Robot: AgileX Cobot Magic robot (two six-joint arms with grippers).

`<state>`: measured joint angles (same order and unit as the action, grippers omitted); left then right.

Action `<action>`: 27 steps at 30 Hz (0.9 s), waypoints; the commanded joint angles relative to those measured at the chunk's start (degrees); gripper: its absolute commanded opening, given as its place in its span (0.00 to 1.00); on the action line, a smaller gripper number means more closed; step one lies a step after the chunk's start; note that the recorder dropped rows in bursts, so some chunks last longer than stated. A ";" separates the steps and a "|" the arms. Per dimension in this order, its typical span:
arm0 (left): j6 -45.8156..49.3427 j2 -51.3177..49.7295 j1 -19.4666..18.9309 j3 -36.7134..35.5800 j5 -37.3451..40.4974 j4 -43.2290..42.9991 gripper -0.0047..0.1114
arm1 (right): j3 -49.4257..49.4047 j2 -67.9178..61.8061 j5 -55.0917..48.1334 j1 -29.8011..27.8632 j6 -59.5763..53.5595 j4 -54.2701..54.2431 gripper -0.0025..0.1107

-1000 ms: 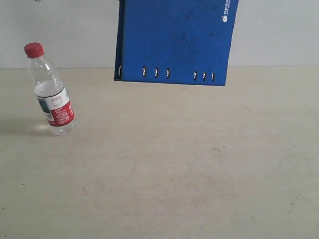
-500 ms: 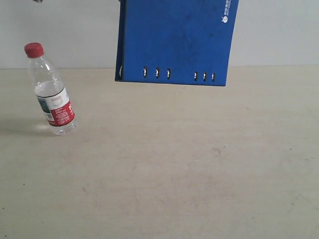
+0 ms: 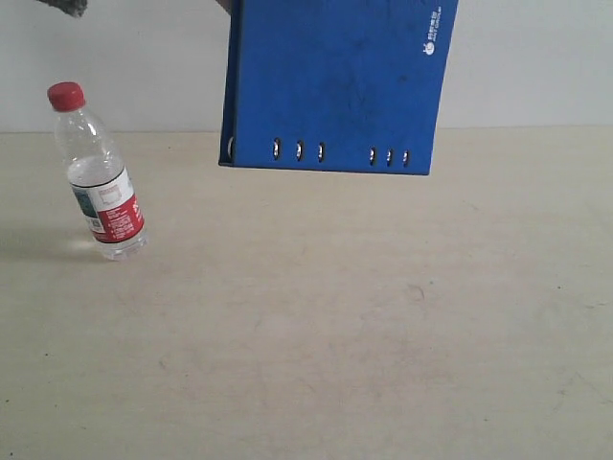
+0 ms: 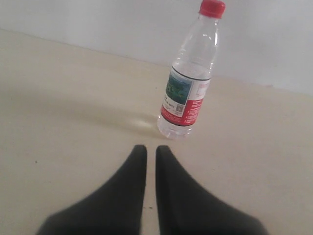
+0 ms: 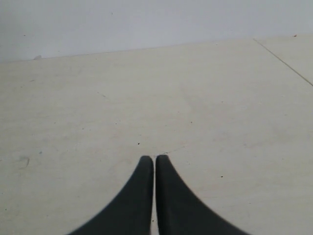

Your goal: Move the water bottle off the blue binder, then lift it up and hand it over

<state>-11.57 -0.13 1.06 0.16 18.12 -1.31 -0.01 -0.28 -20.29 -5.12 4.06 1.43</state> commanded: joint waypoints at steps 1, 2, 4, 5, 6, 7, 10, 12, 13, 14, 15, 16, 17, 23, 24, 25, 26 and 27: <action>8.63 0.13 0.07 -0.16 0.24 1.81 0.10 | 0.01 0.28 0.36 0.14 0.02 0.32 0.02; 8.63 0.13 0.03 -0.16 -0.02 3.06 0.10 | 0.01 0.28 0.36 0.14 0.02 0.32 0.02; 8.63 0.13 -0.91 -0.16 -0.30 5.73 0.10 | 0.01 0.28 0.36 0.14 0.02 0.32 0.02; 8.63 0.13 -1.45 -0.16 -0.55 6.57 0.10 | 0.01 0.28 0.36 0.14 0.02 0.32 0.02; 8.63 0.13 -1.89 -0.16 -0.55 6.81 0.10 | 0.01 0.28 0.36 0.14 0.02 0.32 0.02; 8.63 0.13 -2.36 -0.16 -0.55 6.84 0.10 | 0.01 0.28 0.36 0.14 0.02 0.32 0.02; 8.63 0.13 -3.18 -0.16 -0.55 6.95 0.10 | 0.01 0.28 0.36 0.14 0.02 0.32 0.02; 8.63 0.13 -3.18 -0.16 -0.55 7.62 0.10 | 0.01 0.28 0.36 0.14 0.02 0.32 0.02; 8.63 0.13 -3.18 -0.16 -0.55 9.05 0.10 | 0.01 0.28 0.36 0.14 0.02 0.32 0.02; 8.63 0.13 -3.18 -0.16 -0.55 10.22 0.10 | 0.01 0.28 0.36 0.14 0.02 0.32 0.02; 8.63 0.13 -3.18 -0.16 -0.55 10.59 0.10 | 0.01 0.28 0.36 0.14 0.02 0.32 0.02; 8.63 0.13 -3.18 -0.16 -0.55 10.59 0.10 | 0.01 0.28 0.36 0.14 0.02 0.32 0.02; 8.63 0.13 -3.18 -0.16 -0.55 10.59 0.10 | 0.01 0.28 0.36 0.14 0.02 0.32 0.02; 8.63 0.13 -3.18 -0.16 -0.55 10.59 0.10 | 0.01 0.28 0.36 0.14 0.02 0.32 0.02; 8.63 0.13 -3.18 -0.16 -0.55 10.59 0.10 | 0.01 0.28 0.36 0.14 0.02 0.32 0.02; 8.63 0.13 -3.18 -0.16 -0.55 10.59 0.10 | 0.01 0.28 0.36 0.14 0.02 0.32 0.02; 8.63 0.13 -3.18 -0.16 -0.55 10.59 0.10 | 0.01 0.28 0.36 0.14 0.02 0.32 0.02; 8.63 0.13 -3.18 -0.16 -0.55 10.59 0.10 | 0.01 0.28 0.36 0.14 0.02 0.32 0.02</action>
<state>-3.17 -0.13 -1.99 0.16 18.07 8.68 -0.01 -0.28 -20.29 -5.12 4.17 1.43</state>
